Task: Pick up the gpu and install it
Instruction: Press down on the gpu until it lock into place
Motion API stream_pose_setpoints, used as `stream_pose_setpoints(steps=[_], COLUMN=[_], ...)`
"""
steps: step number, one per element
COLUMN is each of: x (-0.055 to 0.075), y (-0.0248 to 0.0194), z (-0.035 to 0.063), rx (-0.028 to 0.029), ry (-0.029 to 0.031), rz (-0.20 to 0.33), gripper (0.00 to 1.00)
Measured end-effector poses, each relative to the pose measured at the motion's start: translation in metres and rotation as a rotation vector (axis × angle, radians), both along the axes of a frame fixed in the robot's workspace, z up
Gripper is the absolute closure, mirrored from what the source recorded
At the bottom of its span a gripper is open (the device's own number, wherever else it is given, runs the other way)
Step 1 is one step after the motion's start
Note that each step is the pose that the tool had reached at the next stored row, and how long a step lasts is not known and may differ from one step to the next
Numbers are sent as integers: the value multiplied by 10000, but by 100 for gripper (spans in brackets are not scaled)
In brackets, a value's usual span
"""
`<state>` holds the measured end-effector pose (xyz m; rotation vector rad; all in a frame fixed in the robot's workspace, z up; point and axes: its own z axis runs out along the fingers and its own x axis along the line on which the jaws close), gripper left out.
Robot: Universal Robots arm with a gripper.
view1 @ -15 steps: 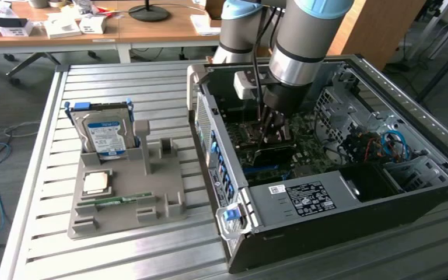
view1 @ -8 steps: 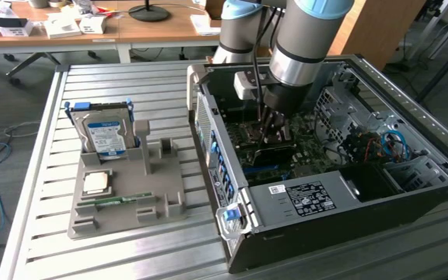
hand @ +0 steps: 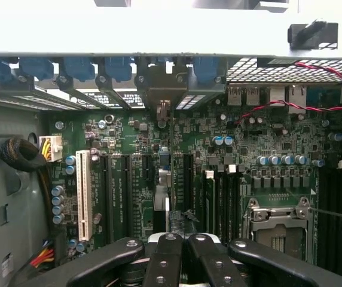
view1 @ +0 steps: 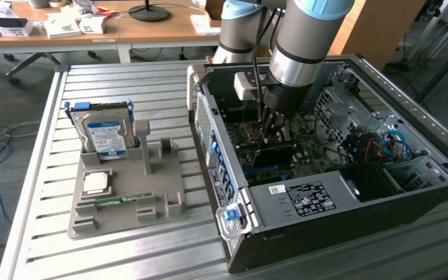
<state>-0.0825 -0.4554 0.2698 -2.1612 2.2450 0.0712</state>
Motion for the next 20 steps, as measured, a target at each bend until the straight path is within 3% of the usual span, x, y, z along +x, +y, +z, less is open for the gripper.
stream_pose_setpoints(steps=[20], x=[0], y=[-4], z=[-27], rx=[1], ry=[0], rz=[0], gripper=[89])
